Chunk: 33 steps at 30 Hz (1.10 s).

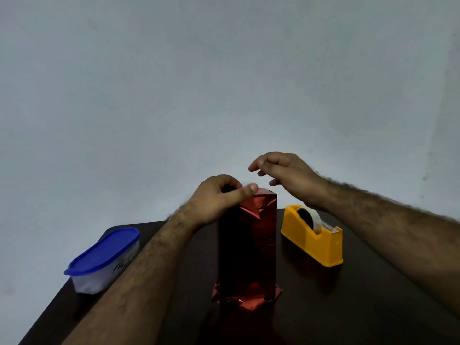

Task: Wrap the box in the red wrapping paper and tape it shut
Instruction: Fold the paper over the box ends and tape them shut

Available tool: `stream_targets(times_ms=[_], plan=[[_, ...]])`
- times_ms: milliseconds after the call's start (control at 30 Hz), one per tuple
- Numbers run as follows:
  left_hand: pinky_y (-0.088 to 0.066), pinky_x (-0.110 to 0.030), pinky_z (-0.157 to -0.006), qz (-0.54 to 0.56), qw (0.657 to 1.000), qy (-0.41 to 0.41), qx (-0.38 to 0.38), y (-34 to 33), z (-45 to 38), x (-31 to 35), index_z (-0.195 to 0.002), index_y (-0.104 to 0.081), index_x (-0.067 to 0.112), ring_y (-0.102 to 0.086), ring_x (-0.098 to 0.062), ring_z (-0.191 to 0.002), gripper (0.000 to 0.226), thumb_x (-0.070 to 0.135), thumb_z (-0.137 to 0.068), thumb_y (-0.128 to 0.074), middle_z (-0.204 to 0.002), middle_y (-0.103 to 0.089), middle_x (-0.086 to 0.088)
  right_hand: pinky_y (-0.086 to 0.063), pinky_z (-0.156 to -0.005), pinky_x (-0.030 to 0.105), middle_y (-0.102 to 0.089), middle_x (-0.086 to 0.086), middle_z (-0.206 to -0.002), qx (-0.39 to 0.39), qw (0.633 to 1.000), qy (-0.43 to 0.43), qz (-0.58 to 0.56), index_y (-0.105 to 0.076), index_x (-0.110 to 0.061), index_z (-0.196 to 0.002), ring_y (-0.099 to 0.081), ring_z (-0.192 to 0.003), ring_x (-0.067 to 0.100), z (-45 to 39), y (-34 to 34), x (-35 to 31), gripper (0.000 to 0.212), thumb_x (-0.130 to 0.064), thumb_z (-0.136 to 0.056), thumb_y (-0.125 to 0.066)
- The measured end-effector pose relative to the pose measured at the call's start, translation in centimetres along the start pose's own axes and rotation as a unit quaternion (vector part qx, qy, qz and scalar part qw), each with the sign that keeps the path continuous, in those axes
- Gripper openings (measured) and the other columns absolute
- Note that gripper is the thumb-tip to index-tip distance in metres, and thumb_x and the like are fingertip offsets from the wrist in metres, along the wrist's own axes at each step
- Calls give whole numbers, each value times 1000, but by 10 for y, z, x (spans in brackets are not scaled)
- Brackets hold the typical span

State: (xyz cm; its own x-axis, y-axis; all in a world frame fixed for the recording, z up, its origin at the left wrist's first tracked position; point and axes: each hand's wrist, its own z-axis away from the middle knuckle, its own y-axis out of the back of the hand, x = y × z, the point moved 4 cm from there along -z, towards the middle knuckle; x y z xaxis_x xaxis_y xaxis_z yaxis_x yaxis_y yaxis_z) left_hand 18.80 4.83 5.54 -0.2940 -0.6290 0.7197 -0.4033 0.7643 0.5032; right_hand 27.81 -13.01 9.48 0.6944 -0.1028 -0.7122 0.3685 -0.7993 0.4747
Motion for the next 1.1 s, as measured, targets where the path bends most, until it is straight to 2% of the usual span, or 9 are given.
stream_targets(times_ms=[67,200,267,333,433,567,800,967,1100], plan=[[-50,-27,-85,48,999,3,-2,0,2,3,-99,-76,33,-68,3,-92,72,93,-75,-46,-98,-75,18,-50,-94,31,-72,-14,-123,-19,998,61,8,-75,-25,-120,-64,-120,7,13,1,4,32,-45,-98,-63],[-44,-27,-106,74,997,3,-21,0,1,5,-134,-68,33,-65,-2,-121,96,95,-80,-19,-129,-72,10,-52,-100,33,-59,-19,-138,-83,977,140,139,-62,-42,-137,-57,-129,8,34,-3,4,90,-64,-55,-92],[-43,-33,-111,89,996,-5,-24,3,1,3,-135,-67,34,-62,-1,-127,95,93,-82,-17,-134,-70,14,-55,-97,38,-65,-17,-130,-64,970,174,155,-72,-36,-127,-60,-125,10,37,-9,3,73,-54,-60,-95],[-40,-36,-113,92,995,-38,-17,8,2,3,-130,-70,32,-56,1,-133,87,90,-85,-24,-138,-67,18,-58,-93,49,-73,-12,-116,-19,979,178,95,-81,-25,-109,-67,-115,13,33,-11,-2,36,-34,-76,-92],[-41,-48,-117,106,989,-105,17,19,5,3,-110,-73,21,-56,-7,-137,55,68,-85,-59,-139,-67,11,-59,-91,55,-77,2,-103,6,991,135,12,-82,-11,-96,-73,-102,22,24,-9,-10,9,-16,-88,-83],[-41,-67,-115,134,980,-144,16,21,5,1,-83,-77,14,-61,-22,-133,26,37,-74,-87,-135,-68,3,-58,-94,52,-79,11,-98,8,999,24,-42,-80,-3,-92,-75,-98,30,14,-9,-13,14,-16,-92,-77],[-48,-45,-107,149,982,-118,-12,13,5,6,-80,-80,3,-67,-16,-124,13,16,-84,-81,-132,-71,5,-53,-93,44,-79,-2,-107,0,994,-50,-98,-79,-14,-103,-72,-95,16,12,-8,-18,22,-34,-94,-75],[-48,-35,-100,194,976,-93,-16,11,3,9,-81,-81,6,-67,-17,-123,11,17,-83,-79,-129,-72,6,-53,-97,46,-78,-4,-111,-17,996,-34,-80,-80,-23,-108,-71,-112,19,17,-9,-22,20,-22,-88,-81],[-54,-37,-96,228,970,-79,7,12,3,9,-89,-75,-9,-70,-23,-120,25,16,-83,-80,-130,-71,-2,-52,-93,45,-79,8,-104,12,991,-69,-118,-78,-21,-113,-74,-97,19,15,-9,-25,26,-11,-89,-79]])
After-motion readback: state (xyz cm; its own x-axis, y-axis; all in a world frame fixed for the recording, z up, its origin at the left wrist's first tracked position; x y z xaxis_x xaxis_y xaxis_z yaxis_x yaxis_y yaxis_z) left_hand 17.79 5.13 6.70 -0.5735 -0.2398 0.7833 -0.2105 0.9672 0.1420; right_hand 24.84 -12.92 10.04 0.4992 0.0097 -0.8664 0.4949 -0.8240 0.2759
